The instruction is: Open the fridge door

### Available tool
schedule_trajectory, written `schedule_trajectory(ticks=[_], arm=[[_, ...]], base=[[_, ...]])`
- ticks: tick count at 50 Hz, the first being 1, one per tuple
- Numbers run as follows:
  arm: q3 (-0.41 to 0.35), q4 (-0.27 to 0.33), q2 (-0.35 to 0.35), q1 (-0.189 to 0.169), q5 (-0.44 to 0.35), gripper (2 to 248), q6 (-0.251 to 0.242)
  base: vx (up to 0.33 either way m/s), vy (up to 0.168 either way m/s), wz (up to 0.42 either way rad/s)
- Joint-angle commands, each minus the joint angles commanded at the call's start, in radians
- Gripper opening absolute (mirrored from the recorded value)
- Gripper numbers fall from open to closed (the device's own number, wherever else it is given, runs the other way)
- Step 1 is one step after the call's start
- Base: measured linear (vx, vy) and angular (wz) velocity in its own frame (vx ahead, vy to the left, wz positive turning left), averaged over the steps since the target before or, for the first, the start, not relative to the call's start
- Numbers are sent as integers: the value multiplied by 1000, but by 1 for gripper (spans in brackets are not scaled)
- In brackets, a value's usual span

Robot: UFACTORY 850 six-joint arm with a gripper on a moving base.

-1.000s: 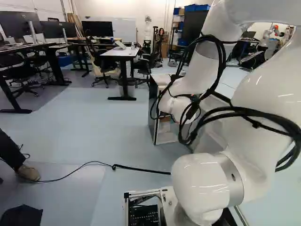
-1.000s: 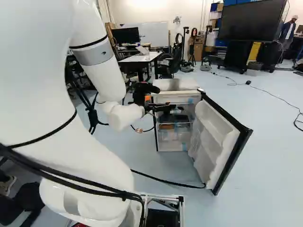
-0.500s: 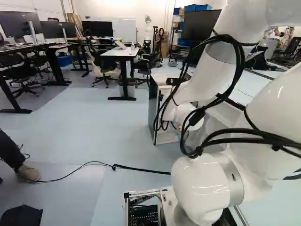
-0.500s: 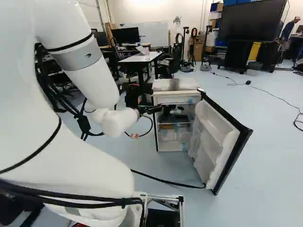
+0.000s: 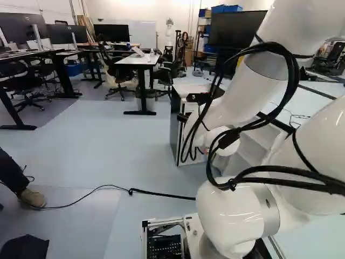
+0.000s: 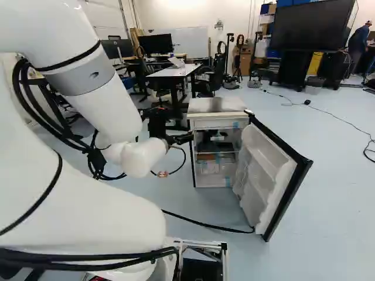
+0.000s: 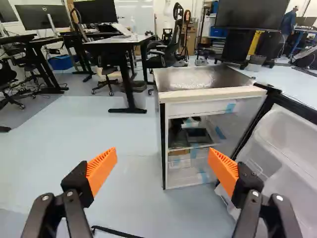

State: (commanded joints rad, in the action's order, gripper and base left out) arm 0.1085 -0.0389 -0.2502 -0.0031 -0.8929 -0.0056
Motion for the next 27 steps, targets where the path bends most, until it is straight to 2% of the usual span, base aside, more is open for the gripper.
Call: schedule_trajectory(ticks=[27], arm=[[-21,39,-29,3,20,247,6]], base=[[0,0,0]])
